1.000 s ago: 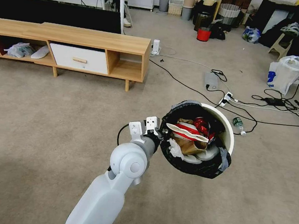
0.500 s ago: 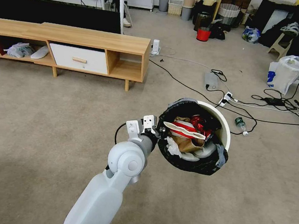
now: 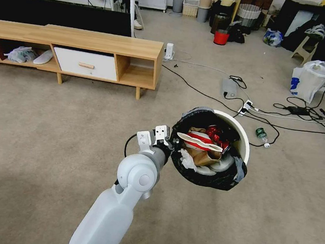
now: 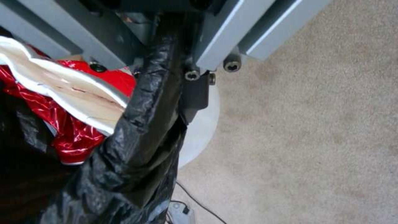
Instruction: Pick up the trash bin and place the garbage on the floor into it.
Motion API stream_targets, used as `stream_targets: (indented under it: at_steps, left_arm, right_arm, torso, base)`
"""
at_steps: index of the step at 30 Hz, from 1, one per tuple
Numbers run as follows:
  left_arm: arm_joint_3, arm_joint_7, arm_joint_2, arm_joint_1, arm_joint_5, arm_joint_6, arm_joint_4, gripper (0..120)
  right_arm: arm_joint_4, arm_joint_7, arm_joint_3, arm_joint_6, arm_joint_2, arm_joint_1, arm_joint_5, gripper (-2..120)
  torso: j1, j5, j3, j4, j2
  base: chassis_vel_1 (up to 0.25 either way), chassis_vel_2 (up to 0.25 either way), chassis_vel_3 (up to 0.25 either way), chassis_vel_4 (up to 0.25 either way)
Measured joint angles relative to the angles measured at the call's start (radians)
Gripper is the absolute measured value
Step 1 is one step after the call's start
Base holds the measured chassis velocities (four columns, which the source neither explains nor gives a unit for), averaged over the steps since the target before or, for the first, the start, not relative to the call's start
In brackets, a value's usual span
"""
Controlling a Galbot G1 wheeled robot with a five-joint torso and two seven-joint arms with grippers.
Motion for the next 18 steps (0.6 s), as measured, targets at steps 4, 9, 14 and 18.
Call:
stream_targets:
  at_steps: [4, 9, 14, 18]
  left_arm:
    - [0.001, 0.0, 0.001, 0.0, 0.0, 0.0, 0.001, 0]
    - [0.003, 0.0, 0.003, 0.001, 0.0, -0.001, 0.001, 0]
    - [0.003, 0.0, 0.004, 0.001, 0.0, -0.001, 0.001, 0]
    - [0.004, 0.001, 0.005, 0.002, 0.001, -0.001, 0.001, 0]
  right_arm:
    - [-0.003, 0.002, 0.0, 0.0, 0.0, 0.001, 0.003, 100]
    - [-0.006, 0.007, 0.0, 0.0, -0.001, 0.001, 0.007, 100]
    - [-0.006, 0.01, 0.0, 0.001, -0.002, 0.001, 0.009, 100]
    - [-0.007, 0.012, 0.0, 0.001, -0.004, 0.001, 0.013, 100]
  torso:
    - [0.0, 0.0, 0.0, 0.0, 0.0]
    - [0.0, 0.0, 0.0, 0.0, 0.0]
    - [0.0, -0.0001, 0.0, 0.0, 0.0]
    - [0.0, 0.0, 0.0, 0.0, 0.0]
  base:
    - [0.0, 0.0, 0.0, 0.0]
    - [-0.067, 0.047, 0.061, -0.058]
    - [-0.136, 0.108, 0.148, -0.108]
    - [-0.161, 0.101, 0.159, -0.076]
